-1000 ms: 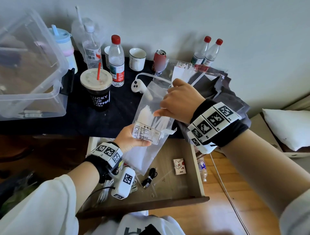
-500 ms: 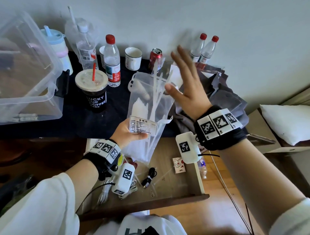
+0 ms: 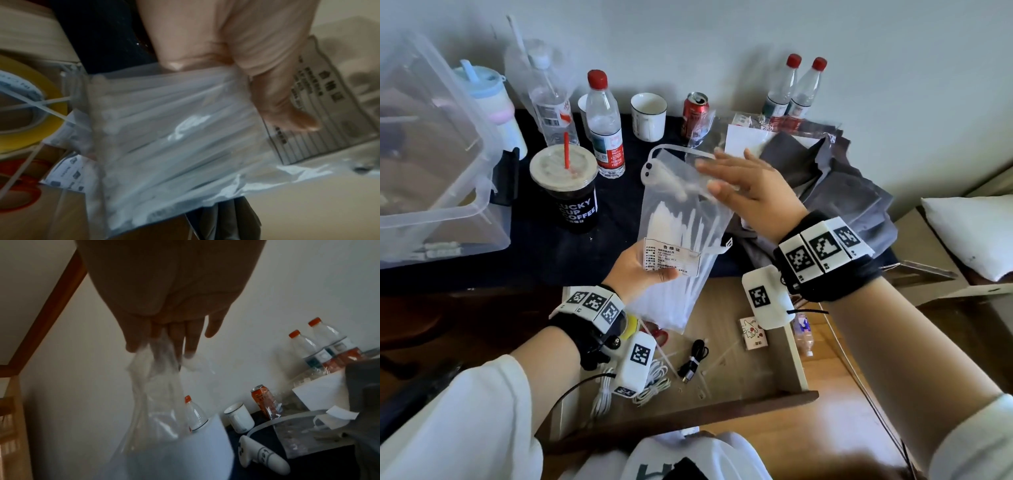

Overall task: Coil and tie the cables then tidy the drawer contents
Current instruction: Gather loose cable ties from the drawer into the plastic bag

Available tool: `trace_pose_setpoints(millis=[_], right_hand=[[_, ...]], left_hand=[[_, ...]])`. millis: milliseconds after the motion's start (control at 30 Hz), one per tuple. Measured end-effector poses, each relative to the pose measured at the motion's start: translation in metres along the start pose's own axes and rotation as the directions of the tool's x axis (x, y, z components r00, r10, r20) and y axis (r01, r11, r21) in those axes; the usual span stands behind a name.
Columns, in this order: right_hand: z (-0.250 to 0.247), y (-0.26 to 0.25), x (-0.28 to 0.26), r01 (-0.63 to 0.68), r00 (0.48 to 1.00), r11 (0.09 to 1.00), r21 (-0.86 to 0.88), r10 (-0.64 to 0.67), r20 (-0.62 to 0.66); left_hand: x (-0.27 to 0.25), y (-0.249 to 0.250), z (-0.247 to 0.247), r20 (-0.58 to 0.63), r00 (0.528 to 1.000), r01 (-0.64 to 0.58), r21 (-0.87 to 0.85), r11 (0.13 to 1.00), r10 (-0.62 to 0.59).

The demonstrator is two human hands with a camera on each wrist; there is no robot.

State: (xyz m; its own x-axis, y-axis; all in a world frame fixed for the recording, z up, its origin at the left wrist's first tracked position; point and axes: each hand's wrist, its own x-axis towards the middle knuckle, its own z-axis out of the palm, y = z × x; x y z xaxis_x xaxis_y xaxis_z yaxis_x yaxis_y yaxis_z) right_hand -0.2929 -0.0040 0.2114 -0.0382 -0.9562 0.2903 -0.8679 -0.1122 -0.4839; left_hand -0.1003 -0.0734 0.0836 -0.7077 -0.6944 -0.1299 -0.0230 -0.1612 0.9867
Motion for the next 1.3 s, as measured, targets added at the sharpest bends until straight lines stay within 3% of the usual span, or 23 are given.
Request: trace_pose_setpoints(millis=[67, 133, 233, 367, 533, 633, 800, 900, 933, 967, 1033, 1100, 1167, 1233, 1267, 1300], right_hand=[[0.000, 0.004, -0.004, -0.049, 0.989, 0.984, 0.171, 0.072, -0.127], [0.005, 0.010, -0.011, -0.106, 0.972, 0.935, 0.337, 0.169, -0.164], [0.019, 0.030, -0.031, -0.237, 0.934, 0.892, 0.385, 0.319, -0.164], [0.052, 0.060, -0.064, -0.468, 0.857, 0.813, 0.348, 0.513, -0.045], [0.088, 0.081, -0.101, -0.656, 0.747, 0.699, 0.285, 0.655, 0.114], [0.124, 0.101, -0.123, -0.787, 0.617, 0.584, 0.200, 0.741, 0.265], [0.190, 0.112, -0.156, -0.973, 0.227, 0.206, 0.101, 0.803, 0.552], [0.215, 0.101, -0.163, -0.997, 0.078, 0.076, 0.030, 0.779, 0.622], [0.218, 0.096, -0.165, -0.989, 0.064, 0.133, -0.063, 0.773, 0.631], [0.219, 0.094, -0.167, -0.943, 0.052, 0.245, -0.224, 0.775, 0.629], [0.213, 0.088, -0.171, -0.748, 0.075, 0.469, -0.470, 0.763, 0.643], [0.209, 0.084, -0.174, -0.648, 0.046, 0.513, -0.564, 0.765, 0.643], [0.214, 0.087, -0.170, -0.655, 0.004, 0.490, -0.575, 0.764, 0.646], [0.252, 0.123, -0.185, -0.682, -0.034, 0.470, -0.560, 0.744, 0.667], [0.278, 0.152, -0.202, -0.671, -0.072, 0.512, -0.535, 0.674, 0.735], [0.290, 0.165, -0.213, -0.655, -0.038, 0.574, -0.491, 0.624, 0.781]], left_hand=[[-0.001, 0.002, -0.001, -0.015, 1.000, -0.013, -0.022, 1.000, 0.013], [-0.003, 0.004, -0.001, -0.026, 0.999, -0.041, -0.040, 0.998, 0.040], [0.001, 0.005, -0.002, -0.054, 0.994, -0.095, -0.085, 0.992, 0.090], [0.003, -0.003, -0.008, -0.150, 0.986, -0.087, -0.080, 0.993, 0.074], [0.001, -0.008, -0.005, -0.172, 0.984, -0.069, -0.090, 0.994, 0.053], [-0.001, -0.026, -0.015, -0.244, 0.970, -0.021, -0.050, 0.999, 0.009], [-0.021, -0.072, -0.043, -0.327, 0.938, 0.120, 0.001, 0.993, -0.113], [-0.030, -0.086, -0.054, -0.347, 0.926, 0.160, 0.007, 0.987, -0.148], [-0.033, -0.088, -0.057, -0.353, 0.923, 0.165, 0.008, 0.986, -0.151], [-0.035, -0.090, -0.061, -0.361, 0.919, 0.173, 0.007, 0.985, -0.159], [-0.039, -0.092, -0.067, -0.364, 0.916, 0.181, 0.003, 0.983, -0.167], [-0.043, -0.093, -0.070, -0.376, 0.911, 0.178, -0.006, 0.984, -0.167], [-0.044, -0.094, -0.073, -0.394, 0.904, 0.172, -0.023, 0.985, -0.166], [-0.044, -0.094, -0.073, -0.399, 0.899, 0.172, -0.060, 0.983, -0.182], [-0.044, -0.095, -0.073, -0.404, 0.896, 0.172, -0.068, 0.983, -0.184], [-0.043, -0.095, -0.073, -0.413, 0.893, 0.170, -0.064, 0.983, -0.181]])
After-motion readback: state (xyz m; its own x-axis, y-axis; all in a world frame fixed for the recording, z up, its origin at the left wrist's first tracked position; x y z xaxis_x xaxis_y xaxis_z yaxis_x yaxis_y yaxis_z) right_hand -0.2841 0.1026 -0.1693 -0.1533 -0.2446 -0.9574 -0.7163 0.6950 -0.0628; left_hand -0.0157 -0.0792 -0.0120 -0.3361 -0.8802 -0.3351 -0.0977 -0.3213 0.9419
